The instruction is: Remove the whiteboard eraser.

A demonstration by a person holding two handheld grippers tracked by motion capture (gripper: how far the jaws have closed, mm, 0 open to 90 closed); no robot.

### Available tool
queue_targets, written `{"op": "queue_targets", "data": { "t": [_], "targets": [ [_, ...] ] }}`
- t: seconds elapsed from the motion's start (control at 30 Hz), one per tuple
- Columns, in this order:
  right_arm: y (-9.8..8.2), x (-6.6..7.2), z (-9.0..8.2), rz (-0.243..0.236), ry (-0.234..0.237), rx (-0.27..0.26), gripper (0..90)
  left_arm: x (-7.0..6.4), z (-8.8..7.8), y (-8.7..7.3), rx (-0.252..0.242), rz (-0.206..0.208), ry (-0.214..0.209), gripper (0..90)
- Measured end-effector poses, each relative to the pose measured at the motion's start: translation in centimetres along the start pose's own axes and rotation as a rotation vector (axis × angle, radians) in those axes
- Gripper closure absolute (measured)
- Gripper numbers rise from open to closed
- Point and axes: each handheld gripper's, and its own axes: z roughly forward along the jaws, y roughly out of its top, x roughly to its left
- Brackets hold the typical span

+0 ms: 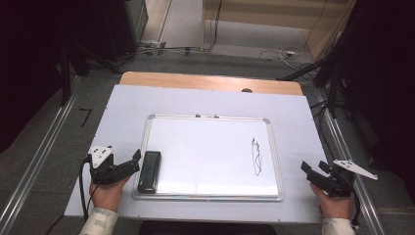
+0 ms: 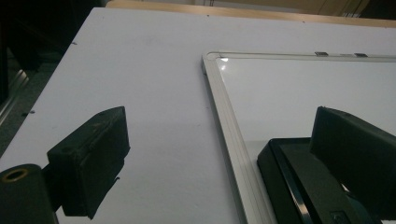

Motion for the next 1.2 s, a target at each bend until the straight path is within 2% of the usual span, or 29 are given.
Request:
{"op": "queue_targets", "data": {
  "t": [0.2,0.27,0.5,1.2],
  "targets": [
    [0.1,1.4,0.2,-0.058,0.005,0.013,25.0,0.4,0.1,-0.3,0.020,-0.024,-0.005,5.2],
    [0.1,1.6,0.4,-0.063,0.008,0.015,25.0,0.4,0.1,-0.2,0.020,-0.029,-0.006,5.2],
    [0.0,2.5,0.6,-0.108,0.005,0.020,24.8,0.1,0.0,-0.2,0.020,-0.026,-0.008,5.2],
    [-0.2,2.6,0.8,-0.122,-0.013,0.040,24.6,-0.9,0.1,-0.2,0.025,-0.013,-0.026,5.2]
  ]
}}
